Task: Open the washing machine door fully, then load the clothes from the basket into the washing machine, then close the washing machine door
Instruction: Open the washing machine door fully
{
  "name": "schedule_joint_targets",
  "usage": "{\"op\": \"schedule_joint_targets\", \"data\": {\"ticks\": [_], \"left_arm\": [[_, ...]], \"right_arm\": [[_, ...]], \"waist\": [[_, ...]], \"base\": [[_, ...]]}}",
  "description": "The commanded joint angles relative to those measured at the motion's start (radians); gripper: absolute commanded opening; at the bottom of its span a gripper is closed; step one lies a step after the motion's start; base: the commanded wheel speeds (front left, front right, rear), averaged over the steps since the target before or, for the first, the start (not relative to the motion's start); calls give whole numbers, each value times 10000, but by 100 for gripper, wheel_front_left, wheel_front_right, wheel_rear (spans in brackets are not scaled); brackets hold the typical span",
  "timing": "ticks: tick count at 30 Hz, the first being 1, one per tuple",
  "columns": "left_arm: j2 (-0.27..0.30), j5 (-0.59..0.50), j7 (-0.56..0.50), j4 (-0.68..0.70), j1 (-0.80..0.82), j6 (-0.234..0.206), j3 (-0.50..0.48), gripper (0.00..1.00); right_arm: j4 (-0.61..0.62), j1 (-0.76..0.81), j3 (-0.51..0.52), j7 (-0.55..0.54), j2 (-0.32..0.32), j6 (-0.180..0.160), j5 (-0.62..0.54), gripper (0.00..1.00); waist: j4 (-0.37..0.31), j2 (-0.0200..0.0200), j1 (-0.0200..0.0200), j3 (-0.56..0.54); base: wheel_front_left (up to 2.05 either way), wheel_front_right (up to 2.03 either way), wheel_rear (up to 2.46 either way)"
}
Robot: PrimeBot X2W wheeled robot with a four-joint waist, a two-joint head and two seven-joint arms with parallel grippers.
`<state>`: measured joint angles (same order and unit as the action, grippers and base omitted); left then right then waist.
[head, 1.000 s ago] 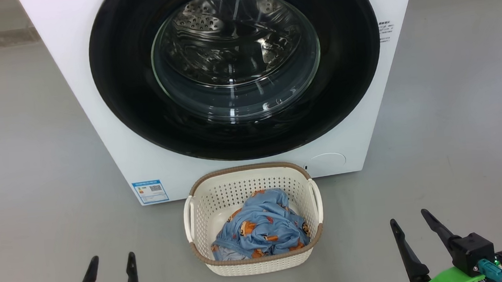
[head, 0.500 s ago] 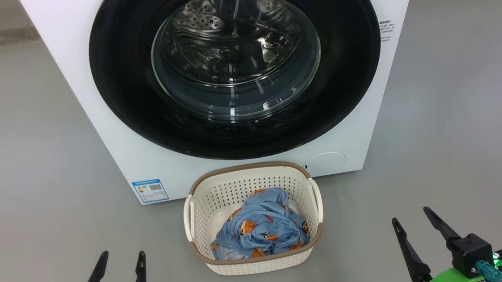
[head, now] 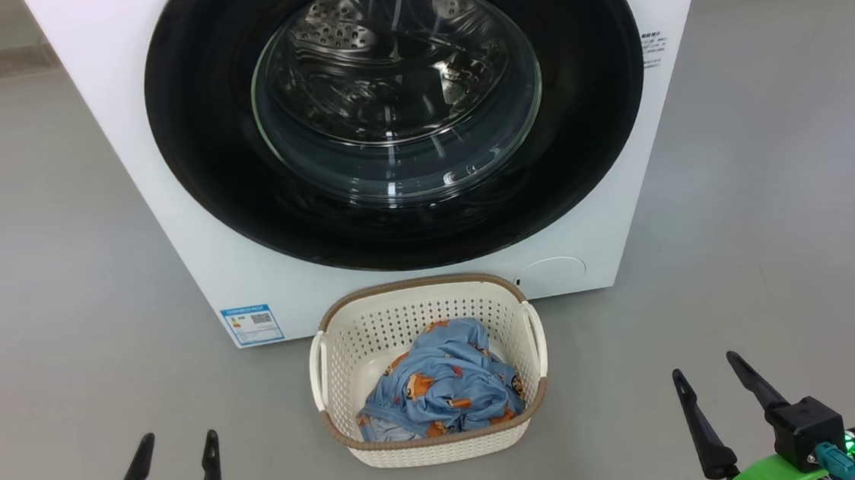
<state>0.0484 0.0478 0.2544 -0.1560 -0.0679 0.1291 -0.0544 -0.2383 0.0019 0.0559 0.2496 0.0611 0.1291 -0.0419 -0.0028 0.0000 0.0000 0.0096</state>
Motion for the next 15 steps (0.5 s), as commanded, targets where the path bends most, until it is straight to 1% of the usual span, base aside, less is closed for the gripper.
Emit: {"op": "schedule_joint_targets", "data": {"ticks": [1,15], "left_arm": [[100,-19,74,188,176,11,-401,100],[52,-33,74,-5,209,-12,-720,100]], "right_arm": [[241,-57,-180,122,16,16,16,100],[263,-32,-212,122,-16,16,-15,100]], "waist": [[7,0,0,-9],[100,0,0,-47]], "base": [[0,0,0],[0,0,0]]}}
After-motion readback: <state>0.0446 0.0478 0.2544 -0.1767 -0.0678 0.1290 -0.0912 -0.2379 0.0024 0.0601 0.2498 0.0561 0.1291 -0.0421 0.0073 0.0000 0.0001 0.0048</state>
